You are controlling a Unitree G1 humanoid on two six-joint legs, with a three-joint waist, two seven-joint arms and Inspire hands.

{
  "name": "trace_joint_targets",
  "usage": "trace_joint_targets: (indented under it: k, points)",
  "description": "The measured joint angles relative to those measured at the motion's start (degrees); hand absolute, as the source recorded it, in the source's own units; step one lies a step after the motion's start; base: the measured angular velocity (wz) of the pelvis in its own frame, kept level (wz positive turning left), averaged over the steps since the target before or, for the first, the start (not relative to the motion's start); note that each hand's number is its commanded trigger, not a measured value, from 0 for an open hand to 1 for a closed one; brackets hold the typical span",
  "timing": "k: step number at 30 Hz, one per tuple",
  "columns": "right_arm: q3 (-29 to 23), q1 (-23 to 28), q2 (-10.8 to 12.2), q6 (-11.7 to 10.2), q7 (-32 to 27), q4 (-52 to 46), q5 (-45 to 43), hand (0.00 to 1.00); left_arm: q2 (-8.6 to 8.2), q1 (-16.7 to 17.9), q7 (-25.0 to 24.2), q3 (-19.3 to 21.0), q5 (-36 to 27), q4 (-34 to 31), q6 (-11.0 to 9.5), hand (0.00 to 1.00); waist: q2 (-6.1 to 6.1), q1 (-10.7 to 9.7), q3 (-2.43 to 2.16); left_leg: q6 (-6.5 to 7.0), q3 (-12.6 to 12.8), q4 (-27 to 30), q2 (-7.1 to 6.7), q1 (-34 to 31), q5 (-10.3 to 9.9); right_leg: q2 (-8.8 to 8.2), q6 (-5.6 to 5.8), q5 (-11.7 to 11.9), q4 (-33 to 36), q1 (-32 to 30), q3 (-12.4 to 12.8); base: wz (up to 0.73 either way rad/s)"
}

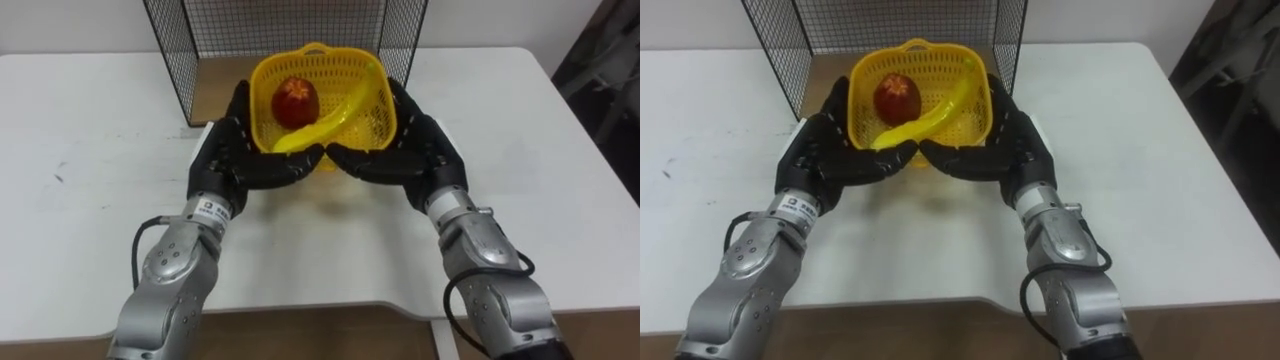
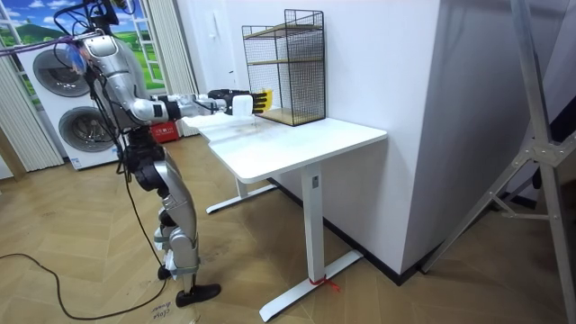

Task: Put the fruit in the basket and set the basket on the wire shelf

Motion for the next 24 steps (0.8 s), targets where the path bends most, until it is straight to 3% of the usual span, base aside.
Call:
trace_joint_targets:
  k: [5, 10, 12, 14, 16, 17, 18, 19, 21, 24]
  points:
    - [-0.07, 0.21, 0.0, 0.01, 0.37, 0.02, -0.07, 0.0, 0.2, 0.04, -0.01, 0.02, -0.08, -0.01, 0.0, 0.0, -0.72, -0.11, 0.37, -0.3, 0.01, 2.62, 0.23, -0.91, -0.5, -0.17, -0.26, -0.96, 2.37, -0.76, 0.0, 0.01]
    - [0.21, 0.97, 0.06, 0.1, 1.51, 1.02, 0.47, 0.0, 1.02, 0.33, -0.02, 0.01, -0.09, 0.25, 0.1, 0.0, -0.93, 0.76, 0.53, -1.75, -0.11, 13.56, 3.22, -5.04, -5.59, 0.93, -1.96, -5.63, 9.98, -3.75, -0.52, 0.01]
    - [0.39, 1.03, 0.02, 0.1, 2.08, 1.68, 0.38, 0.0, 1.38, 0.66, -0.02, -0.01, -0.13, 0.65, 0.19, 0.0, -0.89, 1.07, 0.52, -2.16, -0.07, 19.89, 4.6, -7.1, -6.05, 1.6, -2.96, -7.78, 12.75, -4.3, 0.08, 0.0]
    - [0.48, 1.03, 0.09, 0.09, 2.09, 1.76, 0.19, 0.0, 1.31, 0.71, -0.02, 0.09, -0.45, 1.03, 0.18, 0.0, -0.54, 1.33, 0.48, -2.18, -0.14, 23.42, 5.54, -8.11, -5.74, 1.82, -3.21, -8.78, 13.78, -3.88, 0.34, -0.07]
    - [0.59, 1.03, 0.39, 0.09, 2.05, 2.07, 0.69, 0.0, 1.44, 0.76, -0.02, 0.06, -1.44, 1.7, 0.18, 0.0, -0.79, 1.46, 0.55, -2.28, -0.64, 26.64, 5.66, -9.93, -3.79, 1.77, -4.1, -8.81, 13.77, -2.85, 0.88, 0.06]
    - [0.37, 1.03, 0.41, 0.09, 1.98, 2.39, 1.29, 0.0, 1.19, 0.76, -0.03, -0.16, -1.43, 1.78, 0.2, 0.0, -1.12, 0.76, 0.6, -2.28, -2.25, 25.69, 4.13, -12.24, -3.87, 1.67, -4.25, -8.98, 13.54, -2.61, 1.94, 0.35]
    - [0.17, 1.02, -0.42, 0.1, 1.99, 2.44, 1.55, 0.0, 0.88, 0.69, -0.06, -0.64, -1.43, 1.76, 0.19, 0.0, -1.18, 0.58, 0.58, -2.08, -2.31, 21.73, 2.79, -14.82, -3.57, 1.64, -4.02, -9.11, 13.29, -2.62, 2.93, 0.27]
    - [0.07, 1.03, -0.6, 0.11, 1.99, 2.45, 1.56, 0.0, 0.89, 0.7, -0.09, -0.81, -1.43, 1.77, 0.21, 0.0, -1.37, 0.89, 0.61, -2.09, -1.4, 18.84, 2.45, -15.89, -3.07, 1.63, -3.98, -9.12, 13.3, -2.74, 3.64, -0.17]
    - [0.54, 1.03, -0.54, 0.29, 2.07, 2.47, 1.61, 0.0, 1.12, 0.69, -0.1, -0.17, -1.45, 1.78, 0.23, 0.0, -1.3, 2.27, 0.2, -1.15, -0.52, 11.09, 2.17, -19.14, 4.54, 1.35, -3.85, -9.09, 13.53, -3.25, 4.8, -0.54]
    - [0.45, 1.03, -0.32, 0.77, 2.01, 2.19, 0.73, 0.0, 0.94, 0.61, -0.09, 0.09, -1.49, 1.78, 0.24, 0.0, -1.41, 1.48, -0.36, -0.11, -0.34, 9.05, 1.8, -18.82, 8.96, 0.92, -2.84, -9.68, 13.49, -2.99, 4.54, -0.1]
